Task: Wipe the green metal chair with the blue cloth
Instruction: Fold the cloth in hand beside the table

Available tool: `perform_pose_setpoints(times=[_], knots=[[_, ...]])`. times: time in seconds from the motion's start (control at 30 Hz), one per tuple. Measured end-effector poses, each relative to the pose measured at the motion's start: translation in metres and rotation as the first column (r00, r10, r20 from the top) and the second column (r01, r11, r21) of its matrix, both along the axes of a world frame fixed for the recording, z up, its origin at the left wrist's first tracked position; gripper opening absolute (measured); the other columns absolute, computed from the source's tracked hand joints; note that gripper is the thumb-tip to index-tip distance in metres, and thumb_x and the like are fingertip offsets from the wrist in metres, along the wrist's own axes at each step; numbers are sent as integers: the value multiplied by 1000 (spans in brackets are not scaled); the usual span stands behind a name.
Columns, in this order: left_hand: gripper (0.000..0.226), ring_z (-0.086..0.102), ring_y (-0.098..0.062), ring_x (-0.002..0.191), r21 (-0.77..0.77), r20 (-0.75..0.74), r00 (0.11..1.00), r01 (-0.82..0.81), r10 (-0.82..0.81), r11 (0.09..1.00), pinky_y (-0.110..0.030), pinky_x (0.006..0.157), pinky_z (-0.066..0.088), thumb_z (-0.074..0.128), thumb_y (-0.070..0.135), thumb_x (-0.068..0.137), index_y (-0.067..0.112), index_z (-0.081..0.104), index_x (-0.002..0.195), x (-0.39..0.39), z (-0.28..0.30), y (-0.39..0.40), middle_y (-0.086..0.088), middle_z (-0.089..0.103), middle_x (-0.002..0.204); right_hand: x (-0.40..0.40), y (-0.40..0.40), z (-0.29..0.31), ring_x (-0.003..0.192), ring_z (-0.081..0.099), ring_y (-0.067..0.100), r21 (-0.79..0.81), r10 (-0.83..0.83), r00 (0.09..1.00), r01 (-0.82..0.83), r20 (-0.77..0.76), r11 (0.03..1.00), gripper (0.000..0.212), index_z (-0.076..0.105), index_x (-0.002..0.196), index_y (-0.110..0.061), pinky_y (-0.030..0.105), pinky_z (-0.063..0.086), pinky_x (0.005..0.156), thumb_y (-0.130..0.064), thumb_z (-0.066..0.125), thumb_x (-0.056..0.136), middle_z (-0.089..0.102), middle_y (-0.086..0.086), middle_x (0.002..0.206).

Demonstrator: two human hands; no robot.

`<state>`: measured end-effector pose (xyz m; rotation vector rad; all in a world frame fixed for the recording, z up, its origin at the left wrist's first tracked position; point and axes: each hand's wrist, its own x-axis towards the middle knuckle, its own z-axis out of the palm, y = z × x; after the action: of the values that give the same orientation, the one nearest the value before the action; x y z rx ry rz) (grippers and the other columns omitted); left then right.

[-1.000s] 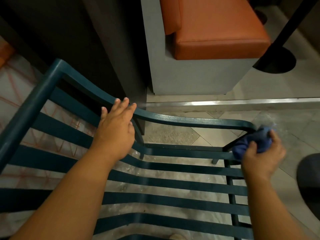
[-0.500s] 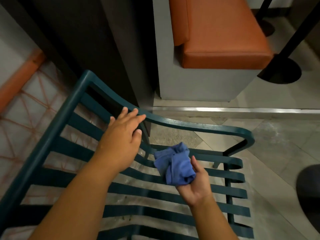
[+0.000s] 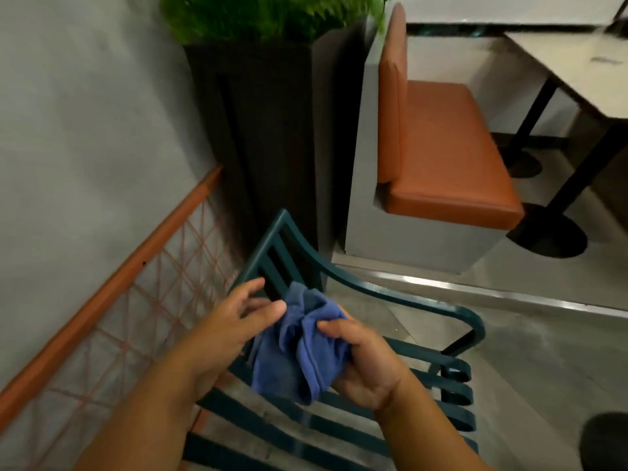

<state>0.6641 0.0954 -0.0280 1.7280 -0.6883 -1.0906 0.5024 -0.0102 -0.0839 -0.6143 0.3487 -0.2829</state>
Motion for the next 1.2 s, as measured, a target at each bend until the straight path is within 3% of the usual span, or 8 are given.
perform_pose_setpoints(times=[0.17,0.37,0.47,0.63,0.87,0.93,1.07,1.2], knots=[[36,67,-28,96,-21,-106,988,108,-109,994,-41,85,52,67,40,74,12,71,97,-19,24,40,-14,71,101,-28,55,58,116,59,34,-79,-18,989,6,-145,997,33,62,122,-8,48,45,102,-10,60,88,63,20,124],[34,63,-29,106,-236,-260,957,67,-129,969,-43,94,45,62,31,81,12,68,109,-51,35,57,-16,68,112,-84,90,85,67,62,17,-18,-248,926,254,-283,967,25,74,94,-5,25,50,65,-21,64,78,69,9,82],[34,63,-27,108,-303,-272,946,89,-176,949,-41,92,46,66,33,78,17,67,108,-72,34,59,-14,67,114,-108,98,94,82,68,22,-256,-376,849,296,-372,920,21,74,98,-11,33,55,75,-20,56,93,73,10,93],[16,63,-23,91,-204,-31,961,263,-275,943,-50,86,48,69,26,81,17,62,92,-107,22,57,-16,66,98,-157,95,116,83,65,3,-882,-660,682,44,-316,468,13,65,95,-39,20,55,68,-28,57,95,70,-15,87],[54,35,11,125,-207,193,856,514,-481,832,-25,96,35,69,41,65,53,49,114,-213,56,22,24,45,131,-261,58,145,95,60,4,-934,-618,707,-329,-343,143,31,64,115,-39,13,45,81,-17,58,94,69,-12,104],[52,44,4,122,-242,267,823,560,-501,792,-27,97,38,69,51,68,48,52,117,-259,67,5,21,54,126,-297,50,149,89,60,12,-919,-638,693,-390,-337,62,28,56,112,-42,21,48,75,-20,55,95,68,-6,100],[16,66,-18,91,-181,446,748,613,-491,769,-43,82,53,67,36,84,31,68,99,-361,70,-32,3,72,94,-384,36,154,83,60,12,-953,-670,699,-298,-251,46,19,47,103,-39,34,51,75,-24,54,95,66,-8,91],[10,63,-3,73,-275,518,747,608,-417,745,-20,64,49,66,25,87,34,67,84,-459,60,-62,12,69,79,-491,16,149,83,61,6,-929,-705,624,-342,-338,143,31,52,112,-32,29,54,77,-31,67,85,64,-9,94]])
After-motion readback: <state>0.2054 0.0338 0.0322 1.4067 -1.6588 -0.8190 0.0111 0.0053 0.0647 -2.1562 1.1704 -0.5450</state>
